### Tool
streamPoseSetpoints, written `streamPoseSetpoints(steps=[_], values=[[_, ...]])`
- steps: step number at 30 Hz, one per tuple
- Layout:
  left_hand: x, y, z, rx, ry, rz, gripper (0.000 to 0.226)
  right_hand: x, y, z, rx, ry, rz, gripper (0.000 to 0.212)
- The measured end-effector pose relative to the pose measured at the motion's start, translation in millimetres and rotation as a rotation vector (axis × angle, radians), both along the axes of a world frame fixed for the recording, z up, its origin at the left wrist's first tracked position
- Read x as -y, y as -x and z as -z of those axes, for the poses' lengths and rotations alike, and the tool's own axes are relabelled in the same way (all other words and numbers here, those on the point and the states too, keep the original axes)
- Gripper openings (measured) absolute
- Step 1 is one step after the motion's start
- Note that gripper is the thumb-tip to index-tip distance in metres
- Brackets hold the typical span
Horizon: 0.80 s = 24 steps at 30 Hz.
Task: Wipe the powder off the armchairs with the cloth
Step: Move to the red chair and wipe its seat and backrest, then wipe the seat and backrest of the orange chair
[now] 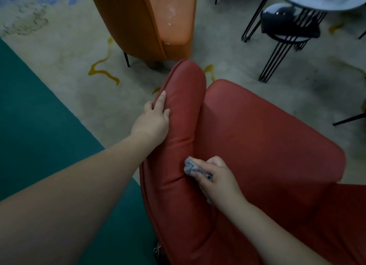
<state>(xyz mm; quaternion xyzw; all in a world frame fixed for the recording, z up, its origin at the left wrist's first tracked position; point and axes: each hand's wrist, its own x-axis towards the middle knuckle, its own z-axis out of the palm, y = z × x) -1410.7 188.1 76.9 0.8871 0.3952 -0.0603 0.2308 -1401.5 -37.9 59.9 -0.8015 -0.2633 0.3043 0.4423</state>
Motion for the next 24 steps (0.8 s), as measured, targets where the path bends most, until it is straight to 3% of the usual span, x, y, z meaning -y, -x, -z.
streamPoseSetpoints(steps=[4, 10, 16, 24], values=[[10, 35, -31, -0.071, -0.117, 0.135, 0.057, 6, -3, -15, 0.049, 0.027, 0.189, 0.037], [34, 111, -76, -0.102, -0.302, 0.251, 0.058, 8, -10, -61, 0.150, 0.050, 0.200, 0.029], [23, 171, -100, -0.155, -0.281, 0.235, 0.058, -23, 10, -107, 0.311, 0.106, 0.119, 0.036], [-51, 255, -116, -0.179, -0.286, 0.337, 0.059, -117, 94, -125, 0.370, 0.055, 0.160, 0.037]])
